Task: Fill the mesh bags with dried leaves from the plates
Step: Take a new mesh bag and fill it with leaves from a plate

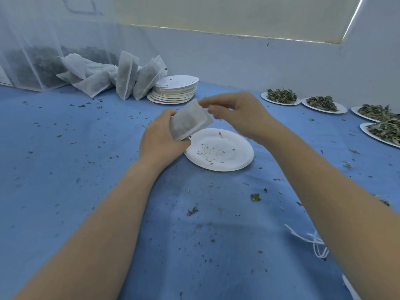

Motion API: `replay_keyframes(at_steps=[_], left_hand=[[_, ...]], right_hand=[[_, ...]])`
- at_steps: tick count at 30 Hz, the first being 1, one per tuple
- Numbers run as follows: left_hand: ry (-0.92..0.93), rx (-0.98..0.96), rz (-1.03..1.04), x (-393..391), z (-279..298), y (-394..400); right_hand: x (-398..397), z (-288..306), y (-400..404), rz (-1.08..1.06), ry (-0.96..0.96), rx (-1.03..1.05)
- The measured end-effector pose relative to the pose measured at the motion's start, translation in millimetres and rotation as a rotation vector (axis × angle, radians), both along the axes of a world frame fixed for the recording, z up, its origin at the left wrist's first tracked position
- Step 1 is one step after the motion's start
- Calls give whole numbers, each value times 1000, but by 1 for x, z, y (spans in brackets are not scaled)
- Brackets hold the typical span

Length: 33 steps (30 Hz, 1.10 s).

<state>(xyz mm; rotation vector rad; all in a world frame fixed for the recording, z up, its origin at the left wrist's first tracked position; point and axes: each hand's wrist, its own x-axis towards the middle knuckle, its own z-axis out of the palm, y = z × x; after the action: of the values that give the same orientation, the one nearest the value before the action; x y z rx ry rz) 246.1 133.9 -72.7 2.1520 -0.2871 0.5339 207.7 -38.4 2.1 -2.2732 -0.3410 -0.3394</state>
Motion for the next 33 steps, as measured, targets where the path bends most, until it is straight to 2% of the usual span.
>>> replay_keyframes(at_steps=[2,5,7,14,20,24,28,31,33], left_hand=[[33,-49,16,1,-2,4],[78,-103,42,2,-3,7],[98,-102,44,2,-3,8],[153,-43,46,3,-1,5],[164,-172,144,22,32,11],[172,-219,195,53,62,25],[275,-332,106,98,78,35],[369,-317,7,134,81,35],[413,-300,50,164,72,33]], right_hand=[[-2,-11,-9,-127,80,-3],[-10,-34,-16,-260,423,-326],[-15,-46,-11,-278,569,-384],[-10,-62,1,-419,433,-319],[19,-31,15,-422,295,-225],[62,2,32,-415,240,-280],[115,18,43,-418,240,-350],[159,23,45,-435,261,-415],[188,23,45,-444,278,-458]])
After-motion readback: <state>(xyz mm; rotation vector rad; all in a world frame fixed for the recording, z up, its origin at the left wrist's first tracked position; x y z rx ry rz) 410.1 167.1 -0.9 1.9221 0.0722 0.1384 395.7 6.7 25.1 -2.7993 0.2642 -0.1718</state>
